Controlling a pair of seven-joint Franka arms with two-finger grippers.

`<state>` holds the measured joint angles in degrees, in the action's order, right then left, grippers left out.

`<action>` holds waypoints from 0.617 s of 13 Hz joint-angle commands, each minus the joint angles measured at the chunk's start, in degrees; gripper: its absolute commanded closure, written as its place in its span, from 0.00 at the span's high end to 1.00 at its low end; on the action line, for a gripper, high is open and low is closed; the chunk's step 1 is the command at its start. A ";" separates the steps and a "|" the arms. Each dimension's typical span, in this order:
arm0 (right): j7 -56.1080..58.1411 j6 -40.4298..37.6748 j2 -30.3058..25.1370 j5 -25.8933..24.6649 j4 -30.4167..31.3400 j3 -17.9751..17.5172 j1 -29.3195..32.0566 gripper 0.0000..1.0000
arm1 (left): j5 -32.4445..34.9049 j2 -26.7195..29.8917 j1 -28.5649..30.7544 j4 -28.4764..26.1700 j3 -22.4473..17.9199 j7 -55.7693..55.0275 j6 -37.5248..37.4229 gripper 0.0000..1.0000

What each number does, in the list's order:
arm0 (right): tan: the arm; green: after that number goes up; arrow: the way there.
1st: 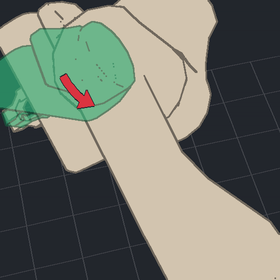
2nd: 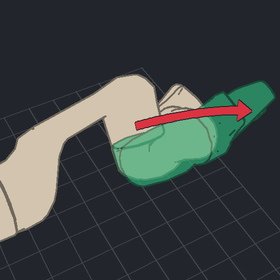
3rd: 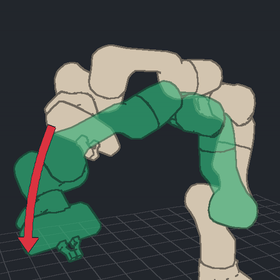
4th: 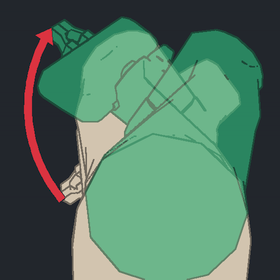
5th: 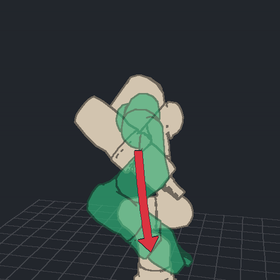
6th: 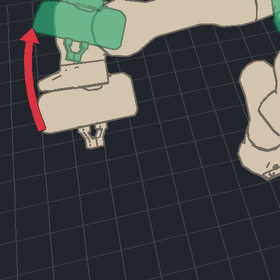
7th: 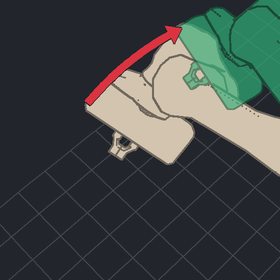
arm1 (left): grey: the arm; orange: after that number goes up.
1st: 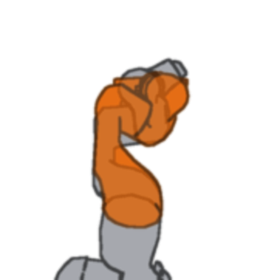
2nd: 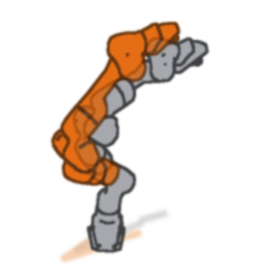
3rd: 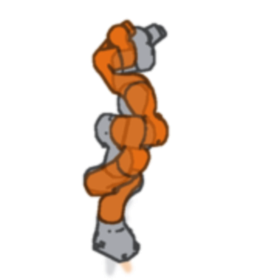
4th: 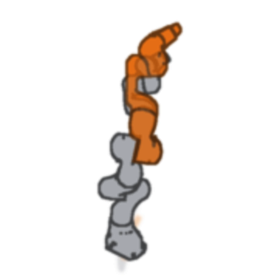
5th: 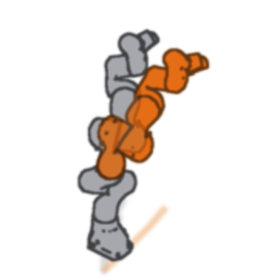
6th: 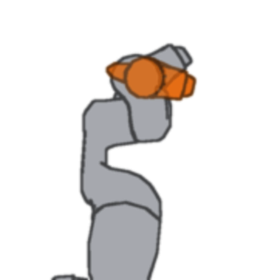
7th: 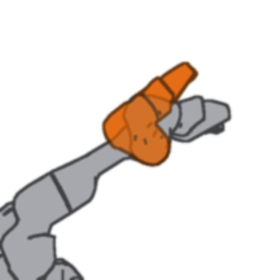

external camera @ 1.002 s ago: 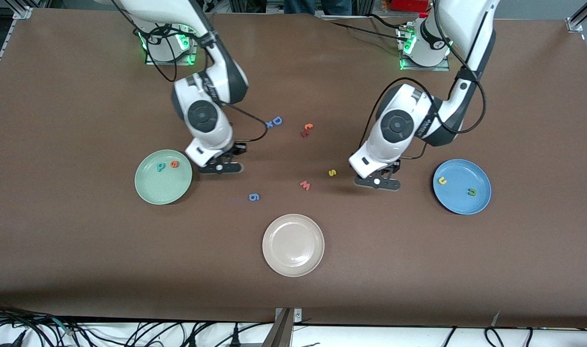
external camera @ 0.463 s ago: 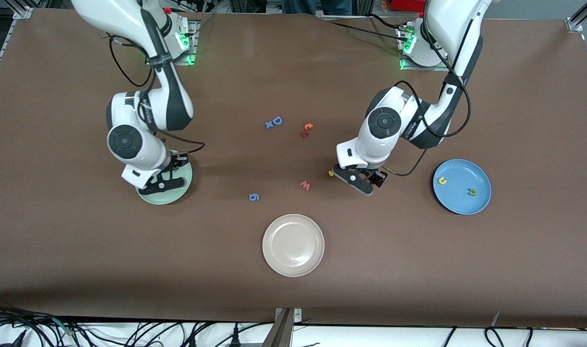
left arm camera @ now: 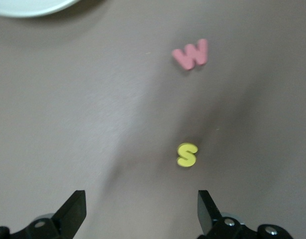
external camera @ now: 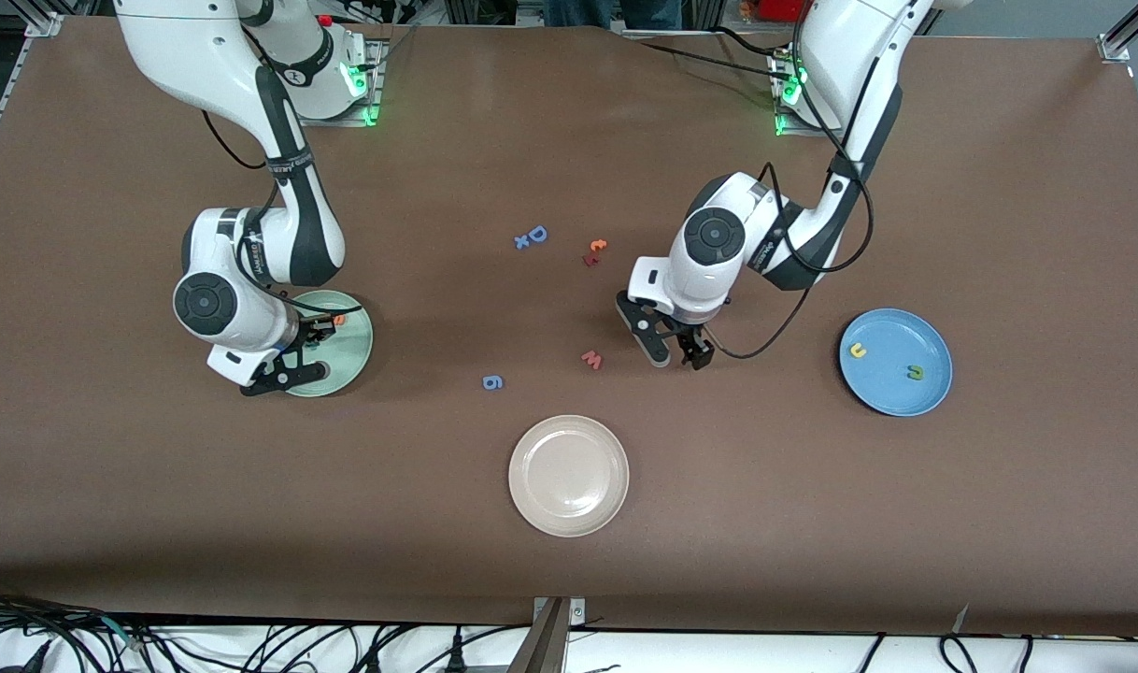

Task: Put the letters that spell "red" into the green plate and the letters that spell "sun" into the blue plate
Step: 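Drop the cyan letter on the green plate while the left gripper reaches letters, then grasp the yellow S with the left gripper while the right gripper withdraws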

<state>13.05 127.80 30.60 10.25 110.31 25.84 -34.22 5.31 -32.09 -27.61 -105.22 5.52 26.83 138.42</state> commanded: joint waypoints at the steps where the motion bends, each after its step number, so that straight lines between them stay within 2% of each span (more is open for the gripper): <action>1: 1.01 1.75 1.13 1.26 -0.01 -0.26 -0.06 0.15 | 0.58 -3.32 -2.35 1.60 -0.51 7.60 1.14 0.98; 2: 0.92 1.49 1.22 1.26 -0.27 -0.26 0.03 0.61 | 0.67 -3.94 -2.44 2.04 -0.60 8.23 2.28 0.98; 3: 0.75 1.31 1.13 1.26 -0.27 -0.26 0.03 1.00 | 0.67 -4.47 -2.45 2.21 -0.60 8.32 2.90 0.98; 6: 0.66 0.09 0.61 1.26 -0.71 -0.17 -0.06 1.00 | 0.76 -6.40 -3.85 3.01 -0.69 8.24 4.04 0.97; 8: 0.66 -4.90 -0.10 1.26 -3.16 -0.09 -0.06 1.00 | 1.54 -7.02 -4.29 3.01 -0.86 8.24 5.01 0.96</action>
<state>13.05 127.37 31.57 10.43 109.36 25.60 -34.28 5.32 -37.61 -30.99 -103.88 5.48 34.08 142.73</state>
